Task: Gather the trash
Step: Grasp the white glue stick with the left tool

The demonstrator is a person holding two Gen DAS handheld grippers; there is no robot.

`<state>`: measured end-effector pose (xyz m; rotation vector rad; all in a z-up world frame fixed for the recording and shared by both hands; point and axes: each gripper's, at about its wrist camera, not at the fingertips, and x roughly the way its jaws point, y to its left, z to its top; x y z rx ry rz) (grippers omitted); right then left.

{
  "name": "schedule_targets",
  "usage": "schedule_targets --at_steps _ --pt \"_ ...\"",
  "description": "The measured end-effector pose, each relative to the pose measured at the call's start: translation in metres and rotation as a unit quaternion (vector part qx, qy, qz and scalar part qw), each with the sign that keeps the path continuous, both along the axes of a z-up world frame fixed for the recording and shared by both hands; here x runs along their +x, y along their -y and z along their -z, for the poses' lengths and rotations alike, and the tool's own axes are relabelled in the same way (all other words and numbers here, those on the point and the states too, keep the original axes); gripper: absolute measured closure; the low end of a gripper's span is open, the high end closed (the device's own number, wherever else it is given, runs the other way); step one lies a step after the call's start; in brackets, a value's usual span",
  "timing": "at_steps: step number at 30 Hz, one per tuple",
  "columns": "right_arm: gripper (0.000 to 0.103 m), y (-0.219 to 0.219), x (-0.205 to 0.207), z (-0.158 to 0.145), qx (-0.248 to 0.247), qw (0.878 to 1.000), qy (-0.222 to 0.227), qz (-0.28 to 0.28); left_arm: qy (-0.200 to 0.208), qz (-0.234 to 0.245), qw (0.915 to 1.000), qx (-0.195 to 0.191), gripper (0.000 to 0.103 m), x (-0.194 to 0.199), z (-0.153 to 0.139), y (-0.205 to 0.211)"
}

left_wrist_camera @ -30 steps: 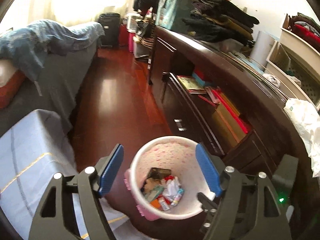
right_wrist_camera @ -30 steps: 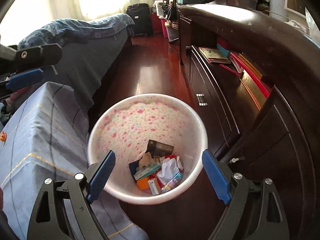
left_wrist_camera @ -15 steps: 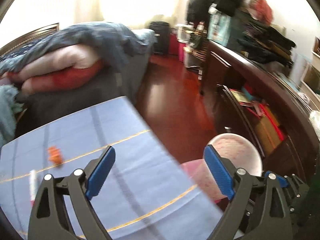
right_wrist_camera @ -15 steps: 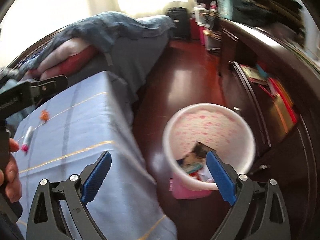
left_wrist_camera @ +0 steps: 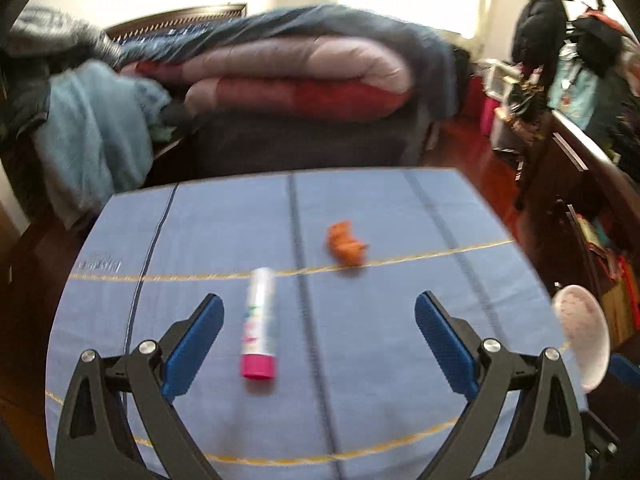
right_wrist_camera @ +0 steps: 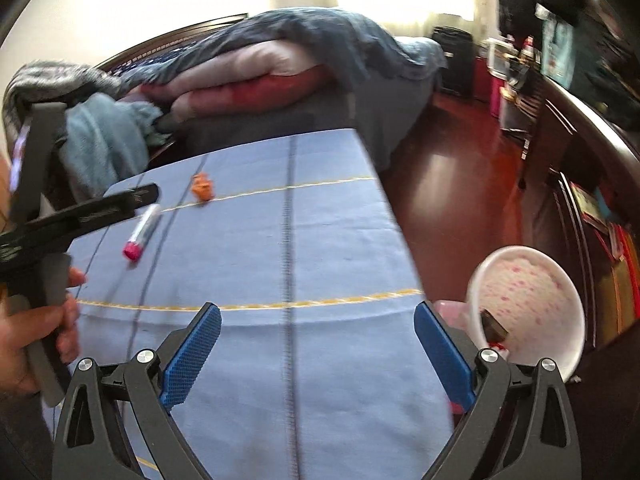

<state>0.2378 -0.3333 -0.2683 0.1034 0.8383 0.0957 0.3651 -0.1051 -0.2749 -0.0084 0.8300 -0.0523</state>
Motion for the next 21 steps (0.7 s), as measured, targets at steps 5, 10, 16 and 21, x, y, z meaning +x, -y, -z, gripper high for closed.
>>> schedule_targets --at_steps 5,10,16,21 --pt "0.007 -0.029 0.013 -0.005 -0.009 1.0 0.002 -0.025 -0.05 -0.016 0.9985 -0.013 0.025 0.025 0.036 -0.021" --pt "0.007 -0.051 0.039 -0.012 -0.015 0.999 0.01 -0.031 -0.058 -0.024 0.998 -0.01 0.044 0.037 0.051 -0.032" --pt "0.007 -0.076 0.087 -0.013 0.004 0.999 0.006 -0.043 -0.053 -0.02 0.9979 -0.032 0.079 0.032 0.049 -0.051" --pt "0.007 -0.112 0.131 0.001 -0.006 0.999 -0.002 -0.054 -0.042 -0.034 0.9977 -0.041 0.079 0.016 0.044 -0.078"
